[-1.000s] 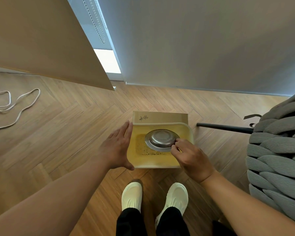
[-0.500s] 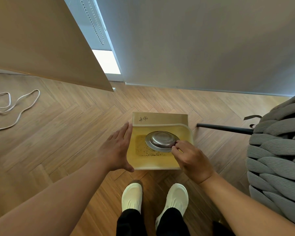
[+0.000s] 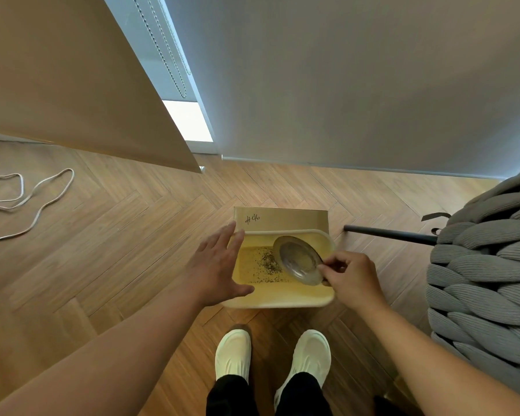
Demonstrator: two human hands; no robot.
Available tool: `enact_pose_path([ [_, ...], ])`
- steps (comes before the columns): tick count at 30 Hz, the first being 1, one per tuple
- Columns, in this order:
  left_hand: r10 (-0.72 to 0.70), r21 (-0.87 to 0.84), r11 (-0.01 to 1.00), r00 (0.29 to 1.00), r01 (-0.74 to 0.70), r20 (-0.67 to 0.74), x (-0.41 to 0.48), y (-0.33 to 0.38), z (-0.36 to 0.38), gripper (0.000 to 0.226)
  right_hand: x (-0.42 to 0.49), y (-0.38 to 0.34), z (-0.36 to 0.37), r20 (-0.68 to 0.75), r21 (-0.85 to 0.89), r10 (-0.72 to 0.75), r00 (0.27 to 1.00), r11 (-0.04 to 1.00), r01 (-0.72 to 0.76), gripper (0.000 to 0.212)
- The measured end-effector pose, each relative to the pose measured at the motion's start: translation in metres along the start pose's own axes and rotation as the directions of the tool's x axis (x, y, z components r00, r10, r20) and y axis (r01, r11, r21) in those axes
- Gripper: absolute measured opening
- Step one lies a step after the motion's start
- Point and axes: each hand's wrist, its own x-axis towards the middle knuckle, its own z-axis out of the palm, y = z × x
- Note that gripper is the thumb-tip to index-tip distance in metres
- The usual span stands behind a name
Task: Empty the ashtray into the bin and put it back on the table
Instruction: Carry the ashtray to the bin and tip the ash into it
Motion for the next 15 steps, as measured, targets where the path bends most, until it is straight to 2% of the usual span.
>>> enact_pose_path([
  [3, 0.046, -0.022, 0.999, 0.999, -0.046, 0.026, 0.001, 0.006, -0.006, 0.106, 0.002, -0.005, -0.004, 0.046, 0.186, 0.168, 0.985, 0.967, -0.174, 0.013],
  [6, 0.088, -0.042, 0.995, 0.996, -0.086, 0.033, 0.000, 0.011, -0.009, 0.098, 0.002, -0.011, -0.007, 0.115, 0.300, 0.253, 0.961, 0.913, -0.276, 0.010],
  [15, 0.033, -0.127, 0.992, 0.998, -0.025, 0.055, -0.003, 0.033, -0.012, 0.110, -0.005, -0.031, -0.007, 0.260, 0.494, 0.305, 0.916, 0.773, -0.398, 0.014],
])
